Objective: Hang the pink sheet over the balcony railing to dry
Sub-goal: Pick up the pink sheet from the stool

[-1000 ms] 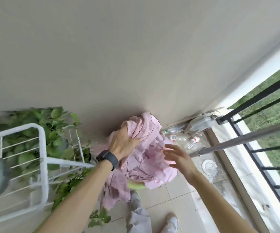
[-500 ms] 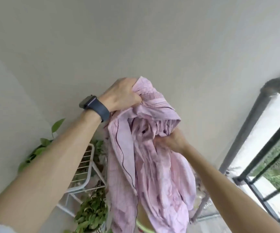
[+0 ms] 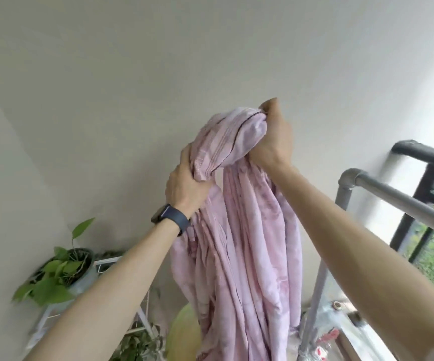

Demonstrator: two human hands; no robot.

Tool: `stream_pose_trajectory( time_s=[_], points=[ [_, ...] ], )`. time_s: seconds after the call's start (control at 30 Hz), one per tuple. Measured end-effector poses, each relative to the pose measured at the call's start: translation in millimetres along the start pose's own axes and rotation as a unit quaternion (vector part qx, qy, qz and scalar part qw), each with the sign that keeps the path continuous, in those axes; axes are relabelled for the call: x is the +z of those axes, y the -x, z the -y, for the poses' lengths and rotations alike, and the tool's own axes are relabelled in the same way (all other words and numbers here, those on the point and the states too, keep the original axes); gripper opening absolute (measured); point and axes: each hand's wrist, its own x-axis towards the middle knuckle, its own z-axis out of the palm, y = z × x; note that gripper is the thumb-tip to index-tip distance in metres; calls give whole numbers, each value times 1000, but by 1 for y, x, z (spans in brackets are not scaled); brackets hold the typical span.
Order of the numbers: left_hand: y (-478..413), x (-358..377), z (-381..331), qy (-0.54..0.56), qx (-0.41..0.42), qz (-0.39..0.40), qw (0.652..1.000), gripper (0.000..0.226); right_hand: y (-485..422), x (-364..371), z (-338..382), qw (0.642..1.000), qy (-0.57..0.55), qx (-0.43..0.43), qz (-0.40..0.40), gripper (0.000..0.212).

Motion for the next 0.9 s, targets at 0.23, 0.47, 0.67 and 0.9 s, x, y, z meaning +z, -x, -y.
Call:
stream_pose_trajectory(
  time_s=[0.23,0.47,0.67,0.9],
  points=[
    [-68,-39,-27,173,-8,-53,983,33,26,-13,-53,881,-217,171,385,55],
    [-81,-42,-57,284,57,46,956,19,56,16,-86,829,-107,207,508,56],
    [-120,-75,-39,74,195,11,978,47,-18,-6,-59,979,88,127,133,24],
    [-152,-84,-27,-237,220,54,945,76,-88,-27,-40,945,301,14,-126,20]
  ],
)
